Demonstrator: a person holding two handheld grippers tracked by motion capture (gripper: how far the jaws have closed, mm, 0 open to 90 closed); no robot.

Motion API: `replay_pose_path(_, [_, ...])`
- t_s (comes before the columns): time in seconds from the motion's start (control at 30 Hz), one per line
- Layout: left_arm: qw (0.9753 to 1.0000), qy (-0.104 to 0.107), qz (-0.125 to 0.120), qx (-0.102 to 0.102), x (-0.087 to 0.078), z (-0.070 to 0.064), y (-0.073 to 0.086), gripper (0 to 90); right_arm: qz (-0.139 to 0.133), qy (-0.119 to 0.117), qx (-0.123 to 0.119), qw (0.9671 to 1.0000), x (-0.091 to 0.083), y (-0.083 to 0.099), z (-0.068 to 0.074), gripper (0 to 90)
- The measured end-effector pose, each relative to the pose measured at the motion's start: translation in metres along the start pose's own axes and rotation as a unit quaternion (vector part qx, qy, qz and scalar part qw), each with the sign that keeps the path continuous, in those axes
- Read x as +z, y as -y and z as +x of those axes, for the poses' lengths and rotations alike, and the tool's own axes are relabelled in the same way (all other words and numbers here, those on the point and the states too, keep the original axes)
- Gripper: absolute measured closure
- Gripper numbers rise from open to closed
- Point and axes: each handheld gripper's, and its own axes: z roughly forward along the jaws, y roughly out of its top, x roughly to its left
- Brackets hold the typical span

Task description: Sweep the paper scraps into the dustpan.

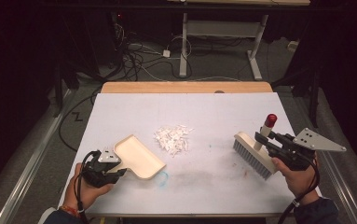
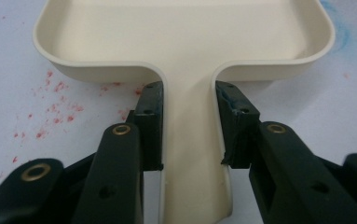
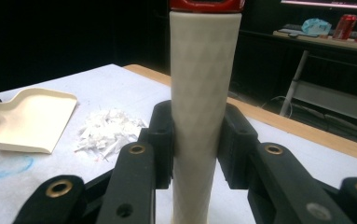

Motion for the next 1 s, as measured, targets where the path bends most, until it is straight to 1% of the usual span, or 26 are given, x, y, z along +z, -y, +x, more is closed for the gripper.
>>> replay_pose_path(0.07, [1.0,0.002,0.001,0.002,0.001,0.001,-0.001,63.7,0.002,-0.004,-0.001,1.0,0.006,0.0,-0.001,70.4])
replay_pose_path(0.1, [1.0,0.004,0.002,-0.002,0.001,0.001,-0.002,63.7,0.003,-0.004,0.002,1.0,0.009,0.0,0.0,70.5])
replay_pose_path(0.2, [1.0,0.006,0.002,-0.005,0.001,0.002,-0.001,63.7,-0.003,-0.019,0.002,0.9998,0.019,-0.001,-0.002,70.5])
replay_pose_path(0.23, [1.0,0.006,0.003,-0.006,0.001,0.001,0.0,63.7,-0.003,-0.019,0.003,0.9998,0.023,-0.002,-0.001,70.5])
replay_pose_path(0.27, [1.0,0.005,0.002,-0.006,0.0,0.001,0.0,63.7,0.001,-0.017,-0.004,0.9999,0.034,-0.006,0.0,70.5])
replay_pose_path(0.3, [1.0,0.005,0.003,-0.006,0.0,0.001,0.0,63.7,0.001,-0.017,-0.004,0.9999,0.034,-0.006,0.0,70.5])
replay_pose_path(0.33, [1.0,0.006,0.005,-0.006,0.0,0.001,-0.001,63.7,0.003,-0.017,-0.013,0.9998,0.046,-0.011,0.002,70.5])
replay_pose_path(0.37, [1.0,0.005,0.005,-0.007,0.0,0.001,-0.001,63.7,0.003,-0.017,-0.013,0.9998,0.046,-0.011,0.002,70.5])
replay_pose_path(0.43, [1.0,0.005,0.006,-0.004,0.0,0.001,-0.002,63.7,0.003,-0.021,-0.011,0.9997,0.06,-0.016,0.003,70.5])
replay_pose_path(0.47, [0.9999,0.006,0.007,-0.006,0.0,0.001,-0.002,63.7,0.006,-0.019,-0.018,0.9996,0.075,-0.021,0.004,70.5])
replay_pose_path(0.5, [0.9999,0.008,0.007,-0.007,0.0,0.002,-0.002,63.7,0.006,-0.019,-0.018,0.9996,0.075,-0.021,0.004,70.5])
replay_pose_path(0.53, [0.9999,0.008,0.007,-0.007,0.001,0.002,-0.002,63.7,0.007,-0.014,-0.019,0.9997,0.091,-0.025,0.004,70.5])
replay_pose_path(0.57, [0.9999,0.009,0.007,-0.007,0.001,0.003,-0.002,63.7,0.01,-0.013,-0.018,0.9997,0.099,-0.027,0.004,70.5])
replay_pose_path(0.6, [0.9999,0.01,0.008,-0.008,0.001,0.003,-0.002,63.7,0.01,-0.013,-0.018,0.9997,0.099,-0.027,0.004,70.5])
replay_pose_path(0.63, [0.9999,0.01,0.008,-0.009,0.001,0.003,-0.002,63.7,0.006,-0.006,-0.025,0.9996,0.113,-0.031,0.004,70.5])
replay_pose_path(0.67, [0.9999,0.009,0.008,-0.006,0.001,0.003,-0.002,63.7,0.006,-0.006,-0.025,0.9996,0.113,-0.031,0.004,70.5])
replay_pose_path(0.7, [0.9999,0.01,0.007,-0.007,0.001,0.003,-0.003,63.7,0.007,0.001,-0.03,0.9995,0.127,-0.034,0.006,70.5])
replay_pose_path(0.73, [0.9999,0.01,0.008,-0.007,0.001,0.003,-0.003,63.7,0.005,0.007,-0.034,0.9994,0.134,-0.035,0.007,70.5])
replay_pose_path(0.77, [0.9999,0.009,0.009,-0.007,0.001,0.003,-0.003,63.7,0.005,0.007,-0.034,0.9994,0.134,-0.035,0.007,70.5])
replay_pose_path(0.8, [0.9999,0.009,0.01,-0.005,0.0,0.003,-0.003,63.7,0.005,0.014,-0.038,0.9992,0.147,-0.038,0.011,70.5])
replay_pose_path(0.83, [0.9999,0.008,0.01,-0.004,0.001,0.002,-0.003,63.7,0.005,0.014,-0.038,0.9992,0.147,-0.038,0.011,70.5])
replay_pose_path(0.87, [0.9999,0.008,0.011,-0.003,0.001,0.002,-0.004,63.7,0.005,0.019,-0.041,0.999,0.153,-0.038,0.012,70.5])
replay_pose_path(0.9, [0.9999,0.009,0.011,-0.004,0.001,0.002,-0.004,63.7,0.009,0.026,-0.039,0.9989,0.165,-0.038,0.015,70.5])
replay_pose_path(0.93, [0.9999,0.009,0.011,-0.001,0.002,0.002,-0.004,63.7,0.009,0.026,-0.039,0.9989,0.165,-0.038,0.015,70.5])
replay_pose_path(0.97, [0.9999,0.009,0.011,0.0,0.002,0.002,-0.005,63.6,0.008,0.028,-0.039,0.9988,0.177,-0.036,0.017,70.5])
replay_pose_path(1.0, [0.9999,0.01,0.011,0.001,0.002,0.002,-0.005,63.6,0.012,0.028,-0.035,0.9989,0.182,-0.035,0.018,70.5])
